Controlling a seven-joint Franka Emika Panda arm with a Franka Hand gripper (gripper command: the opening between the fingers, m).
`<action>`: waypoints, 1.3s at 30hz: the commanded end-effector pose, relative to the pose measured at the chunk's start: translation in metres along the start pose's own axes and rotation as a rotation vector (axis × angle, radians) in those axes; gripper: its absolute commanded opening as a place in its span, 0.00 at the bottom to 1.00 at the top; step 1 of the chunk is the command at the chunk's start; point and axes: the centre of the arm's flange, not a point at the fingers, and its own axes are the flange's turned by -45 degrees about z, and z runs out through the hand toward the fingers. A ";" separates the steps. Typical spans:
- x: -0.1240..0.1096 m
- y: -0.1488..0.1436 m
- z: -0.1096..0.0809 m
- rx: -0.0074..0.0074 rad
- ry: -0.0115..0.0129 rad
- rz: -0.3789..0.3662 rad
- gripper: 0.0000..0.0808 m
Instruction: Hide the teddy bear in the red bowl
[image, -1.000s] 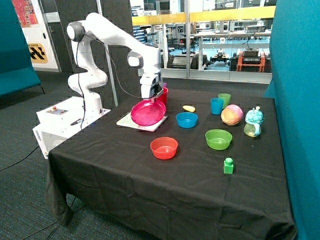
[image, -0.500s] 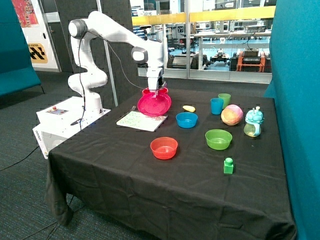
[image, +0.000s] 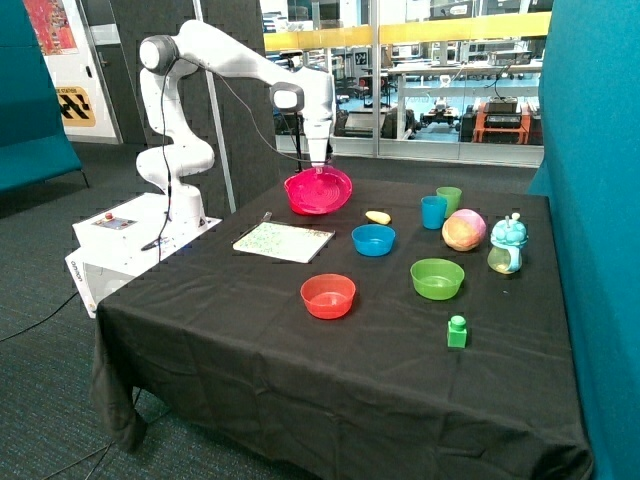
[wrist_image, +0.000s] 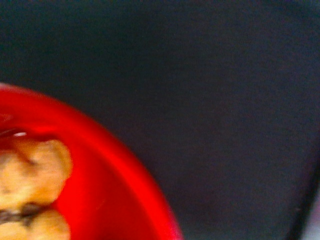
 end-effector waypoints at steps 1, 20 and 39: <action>0.006 -0.057 -0.010 0.0014 0.0003 -0.122 0.00; -0.023 -0.174 -0.023 0.0013 0.0005 -0.382 0.00; -0.053 -0.205 -0.024 0.0013 0.0006 -0.472 0.00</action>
